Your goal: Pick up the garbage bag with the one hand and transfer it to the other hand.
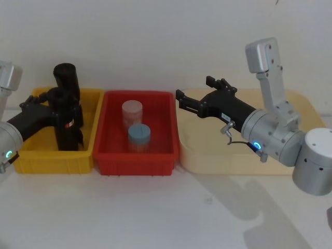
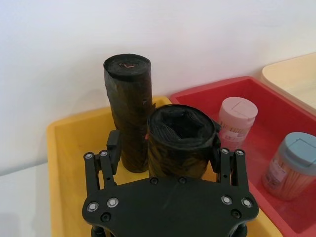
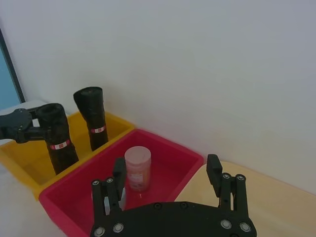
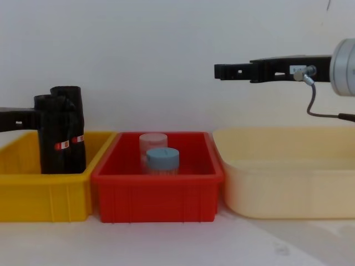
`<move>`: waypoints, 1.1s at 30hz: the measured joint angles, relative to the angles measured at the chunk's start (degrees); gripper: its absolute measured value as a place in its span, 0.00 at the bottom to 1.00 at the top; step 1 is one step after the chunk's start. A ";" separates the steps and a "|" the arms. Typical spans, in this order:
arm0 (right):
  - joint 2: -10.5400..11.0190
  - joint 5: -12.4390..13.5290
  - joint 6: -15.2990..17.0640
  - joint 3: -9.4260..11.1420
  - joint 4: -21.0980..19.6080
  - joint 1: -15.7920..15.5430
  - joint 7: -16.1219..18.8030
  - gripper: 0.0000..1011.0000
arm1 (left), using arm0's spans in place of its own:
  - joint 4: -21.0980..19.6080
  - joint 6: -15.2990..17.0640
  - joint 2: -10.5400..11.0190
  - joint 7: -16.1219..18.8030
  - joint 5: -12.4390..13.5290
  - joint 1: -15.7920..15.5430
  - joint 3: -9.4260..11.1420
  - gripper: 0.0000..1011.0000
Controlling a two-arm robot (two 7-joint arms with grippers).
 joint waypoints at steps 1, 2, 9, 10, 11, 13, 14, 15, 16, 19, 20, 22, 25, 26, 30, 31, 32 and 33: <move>0.09 0.05 -0.08 0.07 0.00 -0.03 0.00 0.99 | 0.21 -0.02 -0.04 0.00 0.13 -0.18 0.09 0.99; 0.16 0.11 -0.18 0.13 0.00 -0.07 0.01 0.99 | 0.40 -0.04 -0.08 0.00 0.24 -0.37 0.18 0.99; 0.91 0.67 -0.75 0.32 -0.74 -0.70 0.62 0.99 | 1.69 -0.15 -0.43 -0.02 1.15 -1.64 0.85 0.93; 0.99 0.79 -0.80 0.32 -0.86 -0.78 0.79 0.99 | 1.79 -0.16 -0.46 -0.02 1.21 -1.74 0.90 0.89; 1.17 0.96 -0.82 0.28 -1.10 -0.90 1.03 0.99 | 1.88 -0.17 -0.49 -0.02 1.27 -1.82 0.94 0.88; 1.36 1.29 -0.77 0.18 -1.36 -0.98 1.47 0.99 | 2.14 -0.19 -0.54 -0.03 1.42 -2.06 1.07 0.83; 1.36 1.29 -0.77 0.18 -1.36 -0.98 1.47 0.99 | 2.21 -0.19 -0.56 -0.03 1.46 -2.11 1.10 0.79; 1.45 1.56 -0.57 0.06 -1.50 -1.00 1.78 0.99 | 2.27 -0.19 -0.57 -0.04 1.51 -2.18 1.13 0.78; 1.49 1.70 -0.44 0.00 -1.53 -1.00 1.91 0.99 | 2.41 -0.21 -0.61 -0.04 1.59 -2.30 1.19 0.76; 1.54 2.31 0.39 -0.32 -1.54 -0.89 2.55 0.99 | 2.59 -0.23 -0.66 -0.05 1.72 -2.50 1.30 0.65; 1.54 2.45 0.62 -0.40 -1.51 -0.82 2.70 0.99 | 2.59 -0.23 -0.66 -0.05 1.72 -2.50 1.30 0.65; 1.44 2.92 1.36 -0.84 -1.16 -0.43 3.19 0.99 | 2.69 -0.25 -0.69 -0.06 1.80 -2.61 1.35 0.56; 1.05 3.40 2.31 -1.61 -0.50 0.28 3.86 0.99 | 2.85 -0.27 -0.72 -0.08 1.89 -2.76 1.42 0.49; 0.94 3.55 2.64 -1.89 -0.22 0.45 4.06 0.99 | 2.85 -0.27 -0.72 -0.08 1.89 -2.76 1.42 0.49; -0.05 3.97 4.16 -3.50 1.56 1.98 4.95 0.99 | 2.98 -0.28 -0.74 -0.10 1.98 -2.89 1.50 0.45; -0.05 3.97 4.16 -3.50 1.56 1.98 4.95 0.99 | 3.00 -0.29 -0.75 -0.11 1.99 -2.91 1.51 0.44; -0.42 4.05 4.62 -4.01 2.26 2.48 5.18 0.99 | 3.02 -0.28 -0.75 -0.11 2.00 -2.92 1.51 0.44; -0.79 4.16 5.12 -4.50 3.02 3.00 5.41 0.99 | 3.05 -0.28 -0.76 -0.11 2.02 -2.94 1.51 0.43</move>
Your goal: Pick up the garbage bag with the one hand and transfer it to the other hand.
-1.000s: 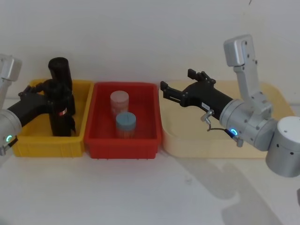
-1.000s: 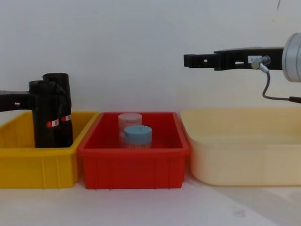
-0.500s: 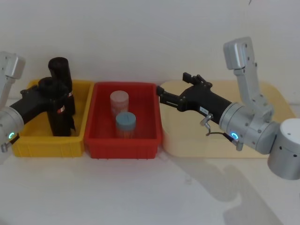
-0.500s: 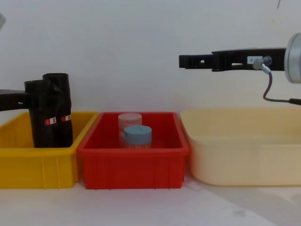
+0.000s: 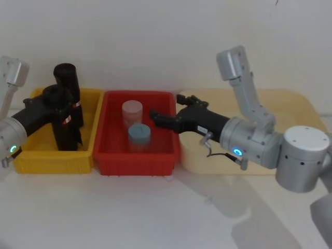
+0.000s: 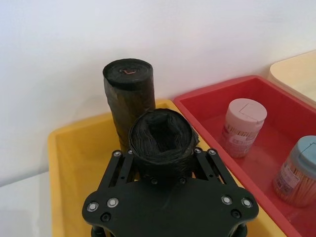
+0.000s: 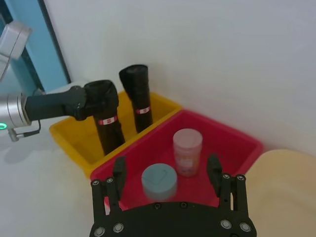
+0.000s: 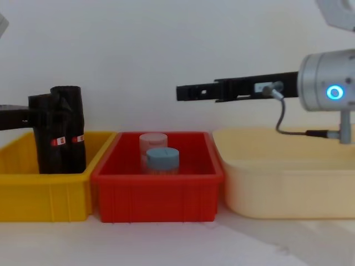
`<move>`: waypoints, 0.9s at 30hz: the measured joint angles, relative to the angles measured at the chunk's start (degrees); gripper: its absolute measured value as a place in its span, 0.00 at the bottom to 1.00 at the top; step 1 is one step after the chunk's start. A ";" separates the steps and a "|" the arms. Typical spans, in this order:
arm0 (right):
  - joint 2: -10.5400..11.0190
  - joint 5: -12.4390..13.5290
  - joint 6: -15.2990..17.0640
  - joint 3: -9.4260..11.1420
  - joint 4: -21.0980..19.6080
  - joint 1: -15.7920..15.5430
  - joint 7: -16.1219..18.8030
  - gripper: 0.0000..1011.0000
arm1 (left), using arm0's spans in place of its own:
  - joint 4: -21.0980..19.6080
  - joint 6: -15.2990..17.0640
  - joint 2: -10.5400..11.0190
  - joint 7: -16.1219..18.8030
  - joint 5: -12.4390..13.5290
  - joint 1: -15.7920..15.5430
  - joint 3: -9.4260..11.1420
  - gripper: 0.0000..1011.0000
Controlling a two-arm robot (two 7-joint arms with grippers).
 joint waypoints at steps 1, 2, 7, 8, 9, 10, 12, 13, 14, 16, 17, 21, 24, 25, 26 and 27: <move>-0.18 0.04 0.19 -0.21 0.35 0.26 0.09 0.99 | 0.01 0.00 -0.01 0.00 0.01 -0.01 0.01 0.42; -0.36 0.07 0.30 -0.38 0.70 0.53 0.16 0.99 | 0.03 0.00 -0.01 0.00 0.01 -0.02 0.01 0.41; -1.61 0.39 1.17 -1.65 3.36 2.00 0.73 0.99 | 0.10 0.00 -0.03 0.00 0.06 -0.10 0.04 0.39; -2.01 0.48 1.41 -2.07 4.27 2.48 0.91 0.99 | 0.10 0.00 -0.04 0.00 0.07 -0.11 0.04 0.38; -2.19 0.51 1.48 -2.26 4.66 2.68 0.95 0.99 | 0.11 0.00 -0.04 0.00 0.07 -0.11 0.05 0.38; -2.38 0.52 1.56 -2.46 5.05 2.89 1.05 0.99 | 0.11 0.00 -0.05 0.00 0.08 -0.12 0.05 0.37; -2.87 0.53 1.67 -2.95 6.13 3.49 1.23 0.99 | 0.13 0.00 -0.06 -0.01 0.09 -0.13 0.06 0.36; -3.24 0.53 1.72 -3.45 6.94 3.95 1.33 0.99 | 0.14 0.00 -0.06 0.00 0.11 -0.14 0.07 0.36; -3.33 0.52 1.72 -3.58 7.23 4.09 1.34 0.99 | 0.15 0.00 -0.06 0.00 0.11 -0.14 0.07 0.35; -3.59 0.46 1.68 -3.94 7.82 4.44 1.38 0.99 | 0.16 0.00 -0.06 0.00 0.12 -0.15 0.09 0.34; -3.80 0.32 1.58 -4.34 8.48 4.76 1.38 0.99 | 0.16 0.00 -0.06 0.00 0.13 -0.16 0.09 0.34; -4.31 -0.32 1.14 -5.32 10.01 5.68 1.38 0.99 | 0.19 0.00 -0.06 0.00 0.14 -0.17 0.10 0.34; -4.72 -0.97 0.70 -6.12 11.32 6.31 1.36 0.99 | 0.20 0.01 -0.06 0.01 0.14 -0.19 0.10 0.34; -4.81 -1.12 0.60 -6.28 11.59 6.44 1.36 0.99 | 0.21 0.01 -0.06 0.00 0.14 -0.19 0.10 0.34; -4.90 -1.27 0.50 -6.46 11.85 6.56 1.35 0.99 | 0.21 0.01 -0.06 0.01 0.14 -0.20 0.10 0.34; -5.13 -1.56 0.29 -6.77 12.41 6.78 1.34 0.99 | 0.21 0.01 -0.06 0.01 0.14 -0.20 0.10 0.34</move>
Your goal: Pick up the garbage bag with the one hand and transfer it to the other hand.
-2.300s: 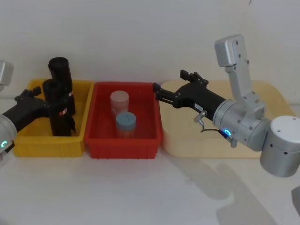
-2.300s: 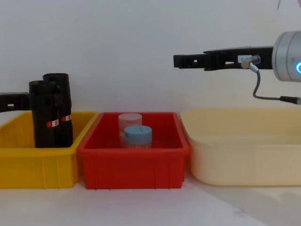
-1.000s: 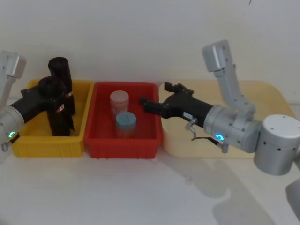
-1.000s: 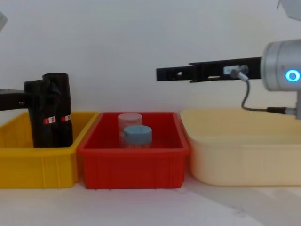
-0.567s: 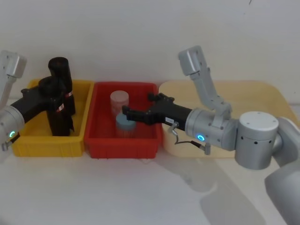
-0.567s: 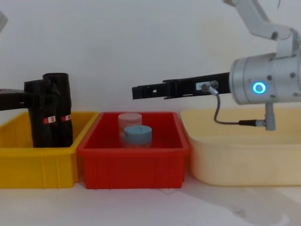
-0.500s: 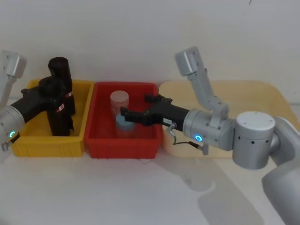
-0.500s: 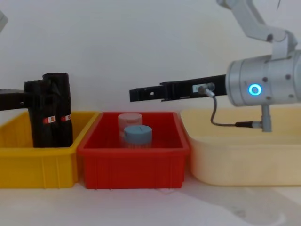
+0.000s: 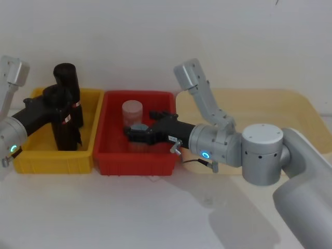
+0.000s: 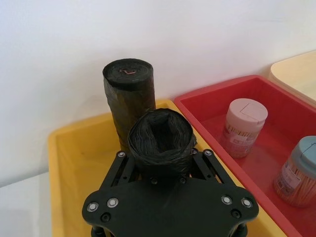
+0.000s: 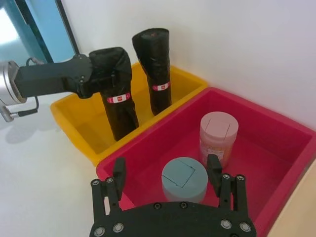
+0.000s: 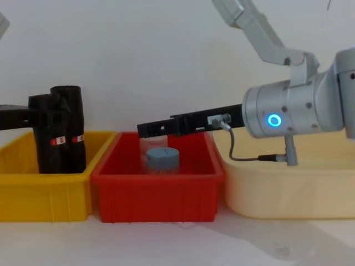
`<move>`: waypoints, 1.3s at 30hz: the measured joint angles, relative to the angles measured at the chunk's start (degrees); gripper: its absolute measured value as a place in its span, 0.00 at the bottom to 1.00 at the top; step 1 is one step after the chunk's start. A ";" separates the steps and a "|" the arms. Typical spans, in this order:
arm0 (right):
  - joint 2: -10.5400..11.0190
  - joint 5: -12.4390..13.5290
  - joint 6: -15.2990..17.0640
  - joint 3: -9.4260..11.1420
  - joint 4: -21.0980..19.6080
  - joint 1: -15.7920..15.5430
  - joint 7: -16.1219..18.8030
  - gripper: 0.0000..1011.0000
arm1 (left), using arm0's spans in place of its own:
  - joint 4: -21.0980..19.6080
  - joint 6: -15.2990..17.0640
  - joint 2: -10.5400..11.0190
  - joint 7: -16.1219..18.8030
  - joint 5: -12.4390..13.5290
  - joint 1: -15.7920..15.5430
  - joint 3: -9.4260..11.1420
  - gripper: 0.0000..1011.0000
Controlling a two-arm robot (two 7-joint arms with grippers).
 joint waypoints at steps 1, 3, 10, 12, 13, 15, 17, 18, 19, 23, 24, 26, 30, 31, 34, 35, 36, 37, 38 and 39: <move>-0.09 -0.19 -0.12 -0.14 0.27 0.11 -0.01 0.99 | 0.00 0.00 0.00 0.00 0.00 0.00 0.00 0.34; -0.28 -0.44 -0.30 -0.41 0.81 0.31 -0.03 0.99 | 0.00 0.00 0.00 0.00 0.00 -0.01 0.00 0.34; -1.04 -2.15 -1.34 -1.68 2.96 1.23 -0.62 0.99 | 0.00 0.00 0.00 0.00 0.00 -0.01 0.00 0.34; -1.27 -2.71 -1.65 -1.98 3.68 1.51 -0.89 0.99 | 0.00 0.00 0.00 0.00 0.00 -0.01 0.00 0.34; -1.32 -2.81 -1.71 -2.04 3.88 1.58 -0.93 0.99 | 0.00 0.00 0.00 0.00 0.00 -0.01 0.00 0.34; -1.42 -3.13 -1.90 -2.16 4.31 1.76 -1.02 0.99 | 0.00 0.00 0.00 0.00 0.00 -0.02 0.00 0.34; -1.57 -3.50 -2.09 -2.29 5.07 2.04 -1.14 0.99 | 0.00 0.00 0.00 0.00 0.00 -0.02 0.00 0.34; -1.61 -3.64 -2.16 -2.33 5.29 2.12 -1.17 0.99 | 0.00 0.00 0.00 0.00 0.00 -0.01 -0.01 0.34; -1.73 -3.82 -2.27 -2.40 5.79 2.30 -1.17 0.99 | 0.00 0.00 0.00 0.00 0.00 -0.02 0.00 0.34; -1.96 -4.22 -2.48 -2.52 6.92 2.66 -1.15 0.99 | 0.00 0.00 0.00 0.00 0.00 -0.02 0.00 0.34; -2.01 -4.28 -2.52 -2.55 7.17 2.72 -1.13 0.99 | 0.00 0.00 0.00 0.00 0.00 -0.01 -0.01 0.34; -2.13 -4.48 -2.65 -2.61 7.85 2.88 -0.97 0.99 | 0.00 0.00 0.00 0.00 0.00 -0.01 -0.01 0.34; -2.36 -4.77 -2.77 -2.73 8.81 3.11 -0.69 0.99 | 0.00 0.00 0.00 0.00 -0.01 -0.01 0.00 0.34; -2.42 -4.82 -2.80 -2.77 9.06 3.17 -0.61 0.99 | 0.00 0.00 0.00 0.00 -0.01 -0.01 -0.01 0.34; -2.64 -5.09 -2.95 -2.87 9.95 3.34 -0.37 0.99 | 0.00 0.00 0.00 0.00 -0.01 -0.02 -0.01 0.34; -2.68 -5.15 -2.98 -2.88 10.09 3.36 -0.34 0.99 | 0.00 0.00 0.00 0.00 -0.01 -0.01 -0.01 0.34; -2.72 -5.21 -3.04 -2.90 10.21 3.38 -0.28 0.99 | 0.00 0.00 0.00 0.00 -0.01 -0.01 -0.01 0.34; -2.79 -5.32 -3.17 -2.91 10.44 3.42 -0.19 0.99 | 0.00 0.00 0.00 0.00 -0.01 -0.01 -0.01 0.34; -2.82 -5.37 -3.22 -2.91 10.56 3.44 -0.16 0.99 | 0.00 0.00 0.00 0.00 -0.01 -0.01 0.00 0.34; -2.89 -5.41 -3.27 -2.91 10.69 3.47 -0.14 0.99 | 0.00 0.00 0.00 0.00 -0.01 -0.01 -0.01 0.34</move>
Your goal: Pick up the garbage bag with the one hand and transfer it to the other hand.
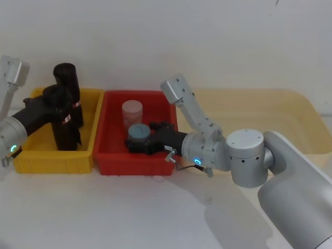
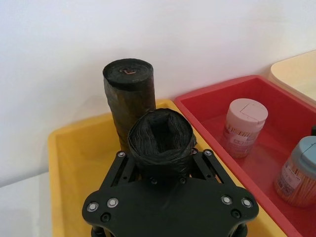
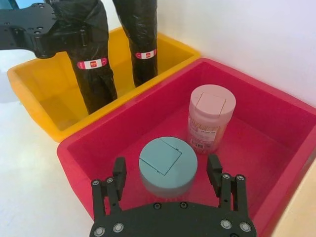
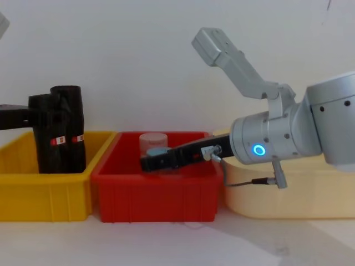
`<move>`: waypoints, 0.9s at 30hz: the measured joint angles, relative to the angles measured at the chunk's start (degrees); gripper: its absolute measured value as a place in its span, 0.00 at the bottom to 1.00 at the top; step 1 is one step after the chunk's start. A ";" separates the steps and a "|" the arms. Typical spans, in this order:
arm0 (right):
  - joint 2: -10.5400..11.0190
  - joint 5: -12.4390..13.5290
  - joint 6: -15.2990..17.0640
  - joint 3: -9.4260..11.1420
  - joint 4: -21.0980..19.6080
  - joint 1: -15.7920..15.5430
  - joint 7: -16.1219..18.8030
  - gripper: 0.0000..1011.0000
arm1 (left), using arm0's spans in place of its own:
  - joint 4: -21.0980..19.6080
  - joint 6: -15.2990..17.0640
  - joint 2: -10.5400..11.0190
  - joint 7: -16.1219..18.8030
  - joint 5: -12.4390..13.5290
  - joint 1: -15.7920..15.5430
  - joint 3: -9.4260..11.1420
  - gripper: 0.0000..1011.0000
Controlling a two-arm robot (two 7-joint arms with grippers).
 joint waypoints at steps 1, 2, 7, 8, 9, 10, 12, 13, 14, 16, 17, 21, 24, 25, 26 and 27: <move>-0.04 -0.05 -0.07 0.00 0.09 0.01 0.02 0.99 | 0.00 0.00 0.00 0.00 0.00 0.00 0.01 0.34; -0.10 -0.16 -0.17 0.00 0.31 0.02 0.05 0.99 | 0.00 0.00 0.00 0.00 0.00 0.00 0.00 0.34; -0.26 -0.36 -0.41 0.04 0.79 0.06 0.14 0.94 | 0.00 0.00 0.00 0.00 0.00 0.00 0.00 0.34; -0.30 -0.42 -0.48 0.05 0.94 0.07 0.17 0.92 | 0.00 0.00 0.00 0.00 0.00 0.00 0.00 0.34; -0.33 -0.44 -0.51 0.05 0.99 0.07 0.18 0.90 | 0.00 0.00 0.00 0.00 0.00 0.00 0.01 0.34; -0.37 -0.47 -0.57 0.06 1.09 0.08 0.19 0.88 | 0.00 0.00 0.00 0.00 0.00 0.00 0.00 0.34; -0.39 -0.52 -0.60 0.07 1.19 0.09 0.21 0.82 | 0.00 0.00 0.00 0.00 0.00 0.00 0.00 0.34; -0.40 -0.53 -0.62 0.07 1.23 0.09 0.22 0.81 | 0.00 0.00 0.00 0.00 0.00 0.00 0.00 0.34; -0.42 -0.58 -0.66 0.09 1.29 0.10 0.23 0.75 | 0.00 0.00 0.00 0.00 0.00 0.00 0.00 0.34; -0.45 -0.60 -0.72 0.09 1.37 0.11 0.24 0.71 | 0.00 0.00 0.00 0.00 0.00 0.00 0.00 0.34; -0.47 -0.62 -0.75 0.10 1.41 0.11 0.26 0.66 | 0.00 0.00 0.00 0.00 0.00 0.00 0.00 0.34; -0.51 -0.65 -0.80 0.12 1.52 0.14 0.29 0.65 | 0.00 0.00 0.00 0.00 0.00 0.00 0.00 0.34; -0.53 -0.68 -0.84 0.13 1.59 0.16 0.32 0.65 | 0.00 0.00 0.00 0.00 0.00 0.00 0.00 0.34; -0.53 -0.68 -0.84 0.14 1.60 0.16 0.33 0.65 | 0.00 0.00 0.00 0.00 0.00 0.00 0.00 0.34; -0.54 -0.69 -0.85 0.14 1.63 0.16 0.34 0.65 | 0.00 0.00 0.00 0.00 0.00 0.01 0.00 0.34; -0.54 -0.69 -0.86 0.14 1.64 0.17 0.34 0.65 | -0.01 0.00 0.00 0.00 0.00 0.01 0.00 0.34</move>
